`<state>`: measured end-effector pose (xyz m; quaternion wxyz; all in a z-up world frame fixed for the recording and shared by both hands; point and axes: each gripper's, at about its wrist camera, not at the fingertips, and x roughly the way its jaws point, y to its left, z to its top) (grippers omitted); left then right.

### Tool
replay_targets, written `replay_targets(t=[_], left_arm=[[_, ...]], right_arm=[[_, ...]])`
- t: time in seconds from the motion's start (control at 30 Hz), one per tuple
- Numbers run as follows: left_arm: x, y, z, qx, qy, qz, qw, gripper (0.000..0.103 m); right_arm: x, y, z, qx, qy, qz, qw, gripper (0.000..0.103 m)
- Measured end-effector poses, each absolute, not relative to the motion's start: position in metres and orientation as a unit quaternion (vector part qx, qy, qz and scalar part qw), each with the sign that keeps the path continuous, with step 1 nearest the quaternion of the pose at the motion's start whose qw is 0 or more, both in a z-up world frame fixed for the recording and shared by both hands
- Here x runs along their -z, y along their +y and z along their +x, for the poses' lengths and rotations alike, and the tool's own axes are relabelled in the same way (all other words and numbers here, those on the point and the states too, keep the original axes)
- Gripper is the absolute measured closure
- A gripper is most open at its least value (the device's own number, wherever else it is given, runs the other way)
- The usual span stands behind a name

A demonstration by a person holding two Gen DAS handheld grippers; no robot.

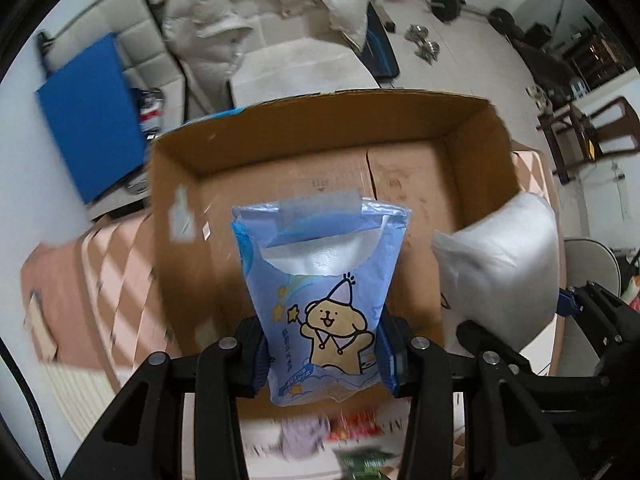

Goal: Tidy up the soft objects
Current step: 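Carry both packs into the box and open both grippers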

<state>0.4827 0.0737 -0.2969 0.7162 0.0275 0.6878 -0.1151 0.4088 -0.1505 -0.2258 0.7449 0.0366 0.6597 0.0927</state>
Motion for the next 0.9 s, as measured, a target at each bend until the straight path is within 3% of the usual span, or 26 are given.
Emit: replay_targets(t=[0.33,0.63,0.8,0.87,0.9], left_arm=[[0.376,0.061,0.550,0.145,0.731,0.017,0.666,0.061],[0.386,0.058,0.549,0.141,0.737,0.022,0.660,0.059],[0.377,0.065,0.556,0.124,0.736,0.017,0.665,0.037],[0.369,0.069,0.554,0.122,0.732,0.009,0.670,0.018],[0.366,0.072,0.556,0.120,0.729,0.009,0.673,0.015]], right_arm=[[0.335,-0.098,0.498,-0.053,0.686,0.009,0.725,0.029],[0.379,-0.074,0.526,-0.045,0.693,0.008,0.720,0.029],[0.385,-0.067,0.530,-0.053,0.707,0.015,0.705,0.026],[0.389,-0.070,0.532,-0.056,0.720,0.021,0.691,0.024],[0.389,-0.069,0.532,-0.055,0.724,0.021,0.687,0.019]])
